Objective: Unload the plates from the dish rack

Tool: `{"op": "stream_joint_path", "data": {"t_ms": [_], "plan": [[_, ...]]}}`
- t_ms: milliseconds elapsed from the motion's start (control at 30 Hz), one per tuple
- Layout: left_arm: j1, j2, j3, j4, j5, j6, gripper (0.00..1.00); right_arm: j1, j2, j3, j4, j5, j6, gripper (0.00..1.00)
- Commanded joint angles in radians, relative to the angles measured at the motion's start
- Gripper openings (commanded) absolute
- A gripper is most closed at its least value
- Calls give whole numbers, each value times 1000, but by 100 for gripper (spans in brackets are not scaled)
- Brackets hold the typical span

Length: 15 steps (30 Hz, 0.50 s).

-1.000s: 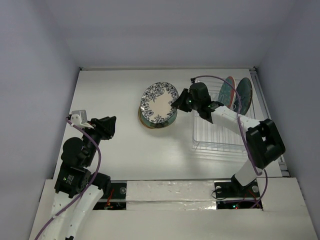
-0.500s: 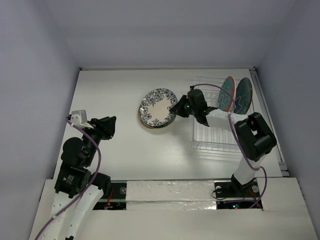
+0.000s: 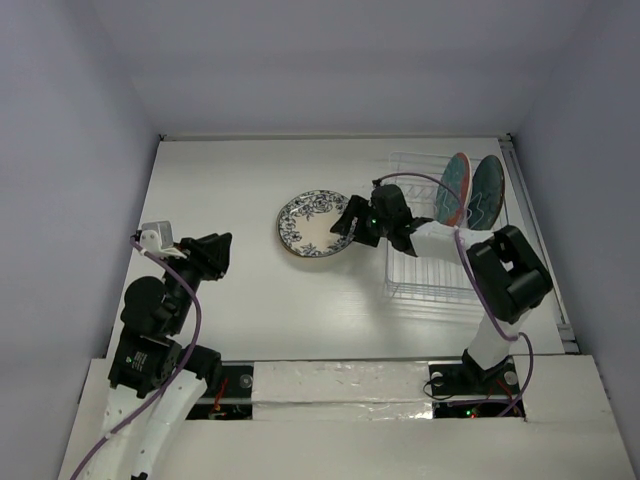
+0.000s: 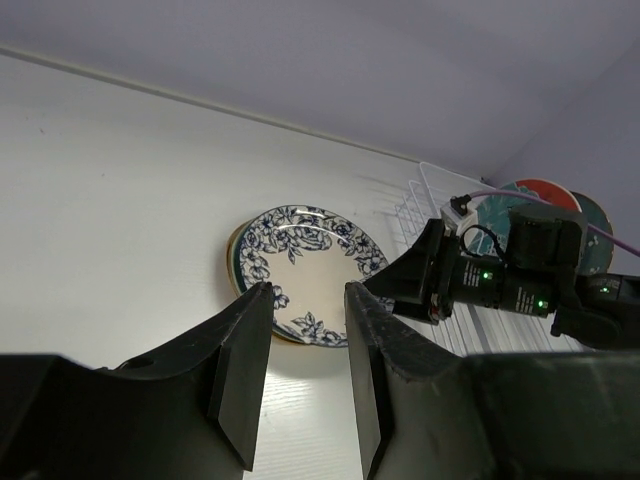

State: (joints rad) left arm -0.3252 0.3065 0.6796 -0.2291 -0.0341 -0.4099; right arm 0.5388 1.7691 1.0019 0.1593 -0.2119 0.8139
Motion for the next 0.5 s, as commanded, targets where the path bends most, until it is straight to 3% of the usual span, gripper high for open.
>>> {"op": "stream_joint_path", "data": {"t_ms": [0, 167, 333, 433, 467], "plan": [[5, -14, 1, 43, 7, -9, 32, 26, -48, 38, -70, 29, -91, 77], [5, -18, 1, 45, 8, -9, 32, 67, -105, 102, -263, 147, -209, 87], [5, -27, 1, 42, 7, -10, 32, 76, -198, 112, -401, 272, -275, 87], [5, -27, 0, 43, 10, -10, 32, 76, -342, 103, -428, 331, -301, 68], [5, -29, 0, 43, 10, -9, 32, 76, -385, 113, -440, 362, -308, 33]]}}
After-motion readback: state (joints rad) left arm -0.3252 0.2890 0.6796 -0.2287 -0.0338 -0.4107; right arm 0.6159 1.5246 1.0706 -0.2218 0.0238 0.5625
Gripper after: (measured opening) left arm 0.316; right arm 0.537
